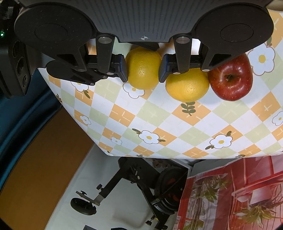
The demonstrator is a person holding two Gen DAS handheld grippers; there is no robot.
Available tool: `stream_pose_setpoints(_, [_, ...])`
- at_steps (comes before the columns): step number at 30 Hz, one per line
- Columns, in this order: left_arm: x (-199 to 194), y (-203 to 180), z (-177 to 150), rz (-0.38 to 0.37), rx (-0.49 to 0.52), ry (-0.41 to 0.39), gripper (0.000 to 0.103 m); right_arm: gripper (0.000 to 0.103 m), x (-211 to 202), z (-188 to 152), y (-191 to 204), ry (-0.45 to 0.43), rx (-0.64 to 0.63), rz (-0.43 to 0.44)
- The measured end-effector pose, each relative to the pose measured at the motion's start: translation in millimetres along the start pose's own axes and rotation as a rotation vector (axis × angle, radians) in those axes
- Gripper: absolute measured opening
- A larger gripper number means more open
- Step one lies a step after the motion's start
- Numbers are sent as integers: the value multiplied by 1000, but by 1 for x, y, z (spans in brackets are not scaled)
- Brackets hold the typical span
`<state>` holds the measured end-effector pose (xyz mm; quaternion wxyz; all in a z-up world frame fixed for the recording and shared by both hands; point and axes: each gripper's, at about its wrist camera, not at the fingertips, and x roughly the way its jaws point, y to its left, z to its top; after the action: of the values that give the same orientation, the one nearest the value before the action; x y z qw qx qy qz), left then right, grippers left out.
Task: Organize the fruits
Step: 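Grasp the large yellow orange between both tools and lift it, then carry the yellow orange into the plate and open both tools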
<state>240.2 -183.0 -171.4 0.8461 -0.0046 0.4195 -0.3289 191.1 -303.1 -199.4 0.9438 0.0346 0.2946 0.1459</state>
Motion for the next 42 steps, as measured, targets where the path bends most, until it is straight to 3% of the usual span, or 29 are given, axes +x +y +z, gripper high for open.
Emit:
stream_pose_setpoints(15, [-34,5,-24,-46,6,14,40,55,-26,-14,36,-33,-15,44])
stream_pose_setpoints(28, [-108,33,-43,-3,-8,-67,40,55,-37,12,106,-70,-93,130])
stream_pose_setpoints(35, [-128,55,-59,55,-44,-37,40,55,-19,15,143,-17,-137,193])
stream_pose_setpoints(42, [-139,67,-76,40,-58,3,40,55,-16,10,164,54,-161,221])
